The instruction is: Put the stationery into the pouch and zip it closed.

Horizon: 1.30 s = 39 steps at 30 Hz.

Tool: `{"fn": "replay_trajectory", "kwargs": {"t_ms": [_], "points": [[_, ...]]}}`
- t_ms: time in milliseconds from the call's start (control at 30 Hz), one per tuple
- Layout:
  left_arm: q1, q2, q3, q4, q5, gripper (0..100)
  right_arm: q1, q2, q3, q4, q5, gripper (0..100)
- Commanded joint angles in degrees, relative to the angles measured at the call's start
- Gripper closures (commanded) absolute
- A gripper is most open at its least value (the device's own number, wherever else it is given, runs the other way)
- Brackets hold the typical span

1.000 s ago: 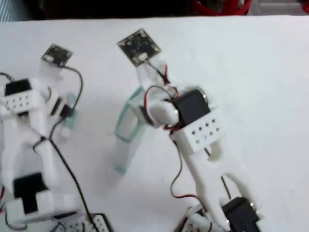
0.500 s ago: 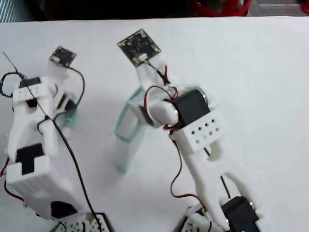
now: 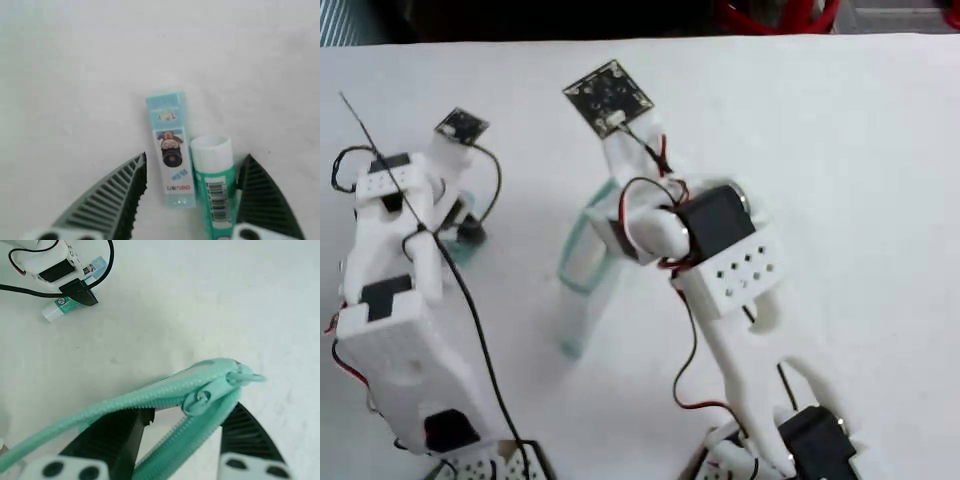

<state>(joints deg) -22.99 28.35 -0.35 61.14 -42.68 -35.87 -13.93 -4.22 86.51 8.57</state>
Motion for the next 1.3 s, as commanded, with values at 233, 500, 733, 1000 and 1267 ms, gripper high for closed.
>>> {"fn": "replay_trajectory", "kwargs": {"t_ms": [233, 500, 733, 1000, 1267], "points": [[3.3, 1.36, -7.82, 11.43, -0.62, 92, -0.31, 0.75, 1.14, -0.57, -0.26, 80.4], [4.35, 0.75, -13.19, 19.87, -0.35, 96, -0.31, 0.75, 1.14, -0.57, -0.26, 80.4], [4.35, 1.19, -20.75, 27.43, -0.44, 95, -0.31, 0.75, 1.14, -0.57, -0.26, 80.4], [4.44, 0.84, -21.01, 27.43, -0.26, 96, -0.31, 0.75, 1.14, -0.57, -0.35, 80.4], [6.73, 1.45, -20.48, 26.46, 2.46, 95, -0.31, 0.75, 1.14, -0.57, -0.35, 80.4]]}}
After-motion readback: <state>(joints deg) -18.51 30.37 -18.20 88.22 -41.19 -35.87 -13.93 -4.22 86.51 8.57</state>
